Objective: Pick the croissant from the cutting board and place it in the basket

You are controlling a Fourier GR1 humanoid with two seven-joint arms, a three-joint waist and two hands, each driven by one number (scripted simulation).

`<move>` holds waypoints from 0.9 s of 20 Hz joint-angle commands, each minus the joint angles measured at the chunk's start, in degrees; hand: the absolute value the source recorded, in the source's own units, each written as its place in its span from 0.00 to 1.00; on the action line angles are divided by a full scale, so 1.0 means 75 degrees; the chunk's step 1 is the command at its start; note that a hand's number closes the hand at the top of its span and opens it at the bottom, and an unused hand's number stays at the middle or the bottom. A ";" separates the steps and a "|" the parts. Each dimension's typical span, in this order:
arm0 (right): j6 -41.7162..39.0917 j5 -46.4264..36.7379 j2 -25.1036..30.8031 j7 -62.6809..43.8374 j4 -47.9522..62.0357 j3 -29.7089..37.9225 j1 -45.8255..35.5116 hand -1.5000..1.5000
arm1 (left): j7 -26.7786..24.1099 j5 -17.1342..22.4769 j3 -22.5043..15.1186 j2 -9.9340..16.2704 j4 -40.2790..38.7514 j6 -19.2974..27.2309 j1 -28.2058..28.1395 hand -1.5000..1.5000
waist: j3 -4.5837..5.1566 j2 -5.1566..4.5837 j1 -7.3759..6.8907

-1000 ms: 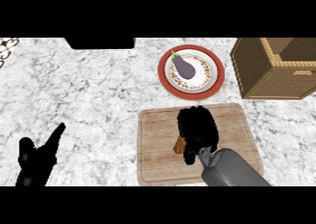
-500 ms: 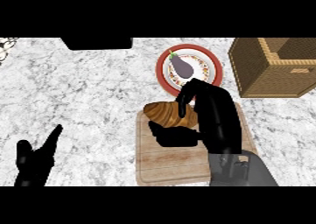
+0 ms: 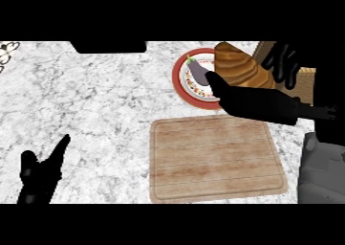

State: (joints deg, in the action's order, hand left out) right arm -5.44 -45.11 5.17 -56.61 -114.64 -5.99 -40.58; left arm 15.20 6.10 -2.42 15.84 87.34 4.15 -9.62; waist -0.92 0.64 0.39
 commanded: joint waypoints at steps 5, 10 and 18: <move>-0.0844 0.1001 0.1246 -0.0381 0.0731 0.2126 -0.1285 1.00 | 0.0096 0.0098 -0.0018 -0.0158 -0.0490 -0.0240 -0.0025 0.50 | 0.0127 -0.0082 -0.0030; -0.0844 0.1145 0.1872 0.0293 0.2381 0.2524 -0.1934 1.00 | 0.0414 0.0254 0.0091 0.0029 -0.0465 -0.0541 0.0231 0.50 | 0.0127 -0.0116 -0.0098; -0.0502 0.1262 0.2508 0.1978 0.4197 0.2875 -0.1775 1.00 | 0.0121 -0.0213 -0.0128 -0.0422 -0.0654 -0.0197 0.0276 0.50 | 0.0125 -0.0125 -0.0113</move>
State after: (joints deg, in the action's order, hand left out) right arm -9.98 -36.18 22.24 -46.31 -88.75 14.43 -54.11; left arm 14.95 4.58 -1.99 14.82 87.16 3.05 -8.62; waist -0.88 0.25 -0.81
